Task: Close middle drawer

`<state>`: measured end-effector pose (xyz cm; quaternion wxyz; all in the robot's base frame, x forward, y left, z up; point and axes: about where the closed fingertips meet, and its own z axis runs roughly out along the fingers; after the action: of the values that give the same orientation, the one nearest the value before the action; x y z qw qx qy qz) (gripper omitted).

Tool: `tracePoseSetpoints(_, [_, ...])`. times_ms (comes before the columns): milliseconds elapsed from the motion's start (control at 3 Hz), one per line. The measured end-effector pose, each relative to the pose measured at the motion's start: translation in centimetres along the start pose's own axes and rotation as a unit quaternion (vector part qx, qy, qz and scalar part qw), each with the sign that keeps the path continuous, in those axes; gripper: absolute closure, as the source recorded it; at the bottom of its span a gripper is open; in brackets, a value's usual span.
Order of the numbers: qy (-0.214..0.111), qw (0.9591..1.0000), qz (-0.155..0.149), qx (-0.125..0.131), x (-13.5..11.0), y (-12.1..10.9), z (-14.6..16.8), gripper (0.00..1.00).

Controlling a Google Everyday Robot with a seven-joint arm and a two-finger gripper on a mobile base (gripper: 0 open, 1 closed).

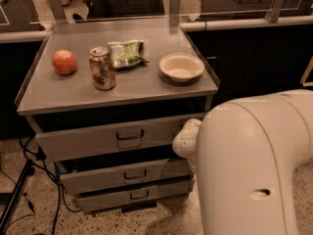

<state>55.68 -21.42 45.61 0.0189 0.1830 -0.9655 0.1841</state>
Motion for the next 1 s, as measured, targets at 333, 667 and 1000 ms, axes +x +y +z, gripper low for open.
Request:
tracePoseSetpoints(333, [0.023, 0.9986, 0.048, 0.003, 4.8, -3.2, -0.4, 1.00])
tracePoseSetpoints(667, [0.023, 0.9986, 0.048, 0.003, 4.8, -3.2, -0.4, 1.00])
tracePoseSetpoints(1000, [0.040, 0.9964, 0.065, -0.038, 5.6, -3.6, 0.8, 1.00])
